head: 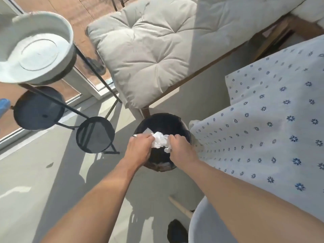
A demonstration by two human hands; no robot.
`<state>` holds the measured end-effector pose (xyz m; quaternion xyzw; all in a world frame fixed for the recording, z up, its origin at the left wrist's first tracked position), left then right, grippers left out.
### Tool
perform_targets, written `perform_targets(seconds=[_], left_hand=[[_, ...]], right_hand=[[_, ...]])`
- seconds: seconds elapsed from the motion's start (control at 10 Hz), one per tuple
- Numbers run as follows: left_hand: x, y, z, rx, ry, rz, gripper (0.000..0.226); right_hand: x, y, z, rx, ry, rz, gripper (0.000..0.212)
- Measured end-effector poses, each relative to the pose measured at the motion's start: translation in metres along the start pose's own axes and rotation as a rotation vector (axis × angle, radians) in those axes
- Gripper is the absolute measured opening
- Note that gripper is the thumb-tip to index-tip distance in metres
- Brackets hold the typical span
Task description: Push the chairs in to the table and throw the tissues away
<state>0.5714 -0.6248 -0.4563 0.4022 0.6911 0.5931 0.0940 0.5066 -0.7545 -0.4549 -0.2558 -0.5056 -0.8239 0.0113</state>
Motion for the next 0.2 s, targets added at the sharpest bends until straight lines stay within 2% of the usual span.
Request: perform_targets(seconds=[0.1, 0.2], left_hand=[[-0.016, -0.033, 0.009, 0.102, 0.08, 0.145, 0.055], [-0.014, -0.043, 0.015, 0.049, 0.115, 0.21, 0.069]], right_hand=[[-0.011, -0.024, -0.009, 0.113, -0.005, 0.029, 0.042], [-0.01, -0.037, -0.02, 0.261, -0.062, 0.06, 0.066]])
Point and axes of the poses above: each hand's wrist, its own x-axis away from the middle knuckle, its own y-axis out of the back of the hand, z = x × y, the point moved 8 cm from there along -x, towards the middle knuckle, and after that the axes turned 5 degrees about -y, right-handed, at the moved point
